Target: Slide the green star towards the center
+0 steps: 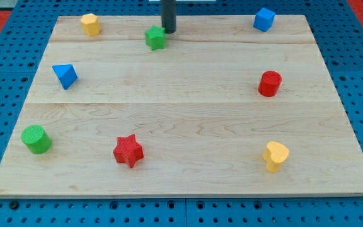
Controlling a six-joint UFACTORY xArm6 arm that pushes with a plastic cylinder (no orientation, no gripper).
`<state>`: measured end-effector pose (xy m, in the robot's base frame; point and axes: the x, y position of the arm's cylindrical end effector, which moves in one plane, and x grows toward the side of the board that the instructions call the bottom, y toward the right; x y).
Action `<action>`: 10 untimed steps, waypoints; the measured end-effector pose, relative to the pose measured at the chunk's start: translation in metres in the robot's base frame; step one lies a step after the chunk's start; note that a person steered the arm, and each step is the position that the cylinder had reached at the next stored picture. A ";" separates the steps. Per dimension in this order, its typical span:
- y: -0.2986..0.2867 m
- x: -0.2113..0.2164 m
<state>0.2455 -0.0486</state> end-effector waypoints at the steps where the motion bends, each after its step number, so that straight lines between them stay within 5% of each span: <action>1: -0.026 0.026; 4: -0.081 0.044; 10: -0.033 0.165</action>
